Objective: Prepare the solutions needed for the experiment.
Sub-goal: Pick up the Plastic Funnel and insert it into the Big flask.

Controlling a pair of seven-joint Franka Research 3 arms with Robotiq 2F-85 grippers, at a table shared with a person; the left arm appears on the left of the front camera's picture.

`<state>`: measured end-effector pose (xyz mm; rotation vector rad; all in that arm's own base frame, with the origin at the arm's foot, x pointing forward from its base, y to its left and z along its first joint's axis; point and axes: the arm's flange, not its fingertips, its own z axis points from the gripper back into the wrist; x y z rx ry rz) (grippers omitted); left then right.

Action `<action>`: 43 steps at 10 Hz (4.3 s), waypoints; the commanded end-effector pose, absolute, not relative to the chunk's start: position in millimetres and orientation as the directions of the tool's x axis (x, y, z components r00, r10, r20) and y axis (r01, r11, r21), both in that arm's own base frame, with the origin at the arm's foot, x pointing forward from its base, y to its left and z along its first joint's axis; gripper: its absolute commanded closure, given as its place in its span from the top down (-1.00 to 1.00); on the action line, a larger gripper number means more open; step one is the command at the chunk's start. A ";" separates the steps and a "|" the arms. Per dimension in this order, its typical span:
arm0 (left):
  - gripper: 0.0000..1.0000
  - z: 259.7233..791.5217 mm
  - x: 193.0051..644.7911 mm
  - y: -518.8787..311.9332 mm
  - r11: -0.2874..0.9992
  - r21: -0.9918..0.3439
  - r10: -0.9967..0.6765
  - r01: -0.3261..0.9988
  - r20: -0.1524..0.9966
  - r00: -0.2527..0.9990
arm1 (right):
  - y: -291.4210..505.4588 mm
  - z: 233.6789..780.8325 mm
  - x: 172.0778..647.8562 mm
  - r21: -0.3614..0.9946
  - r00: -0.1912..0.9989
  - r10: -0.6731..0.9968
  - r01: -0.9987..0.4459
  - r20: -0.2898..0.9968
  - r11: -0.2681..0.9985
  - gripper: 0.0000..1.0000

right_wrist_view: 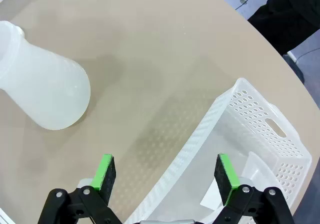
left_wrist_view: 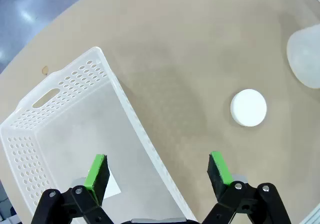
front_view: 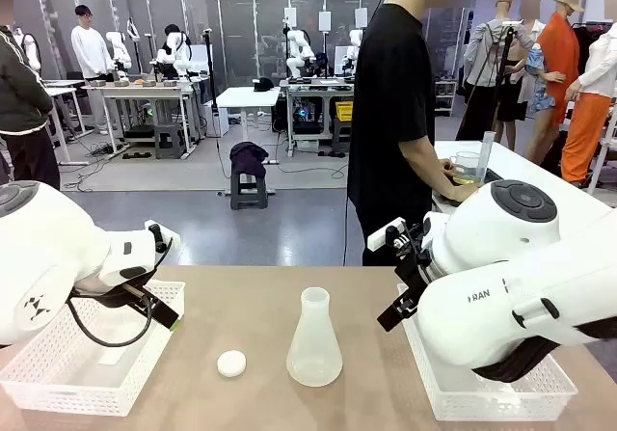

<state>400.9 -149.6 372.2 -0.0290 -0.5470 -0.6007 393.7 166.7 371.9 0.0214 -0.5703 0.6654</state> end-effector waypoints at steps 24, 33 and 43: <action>1.00 372.2 400.8 -149.8 0.829 0.130 -0.530 0.545 0.497 0.688 | 55.6 506.3 428.4 -0.317 0.158 0.962 -0.921 0.223 0.225 1.00; 1.00 452.9 357.2 -126.2 0.717 -0.148 -0.538 0.682 0.506 0.675 | 65.2 499.4 402.3 -0.168 0.367 0.879 -0.887 0.305 0.429 1.00; 1.00 479.2 353.7 -51.4 0.279 -0.859 0.128 0.429 0.476 0.870 | 63.8 494.2 381.0 0.728 0.787 0.141 -0.611 0.600 0.311 1.00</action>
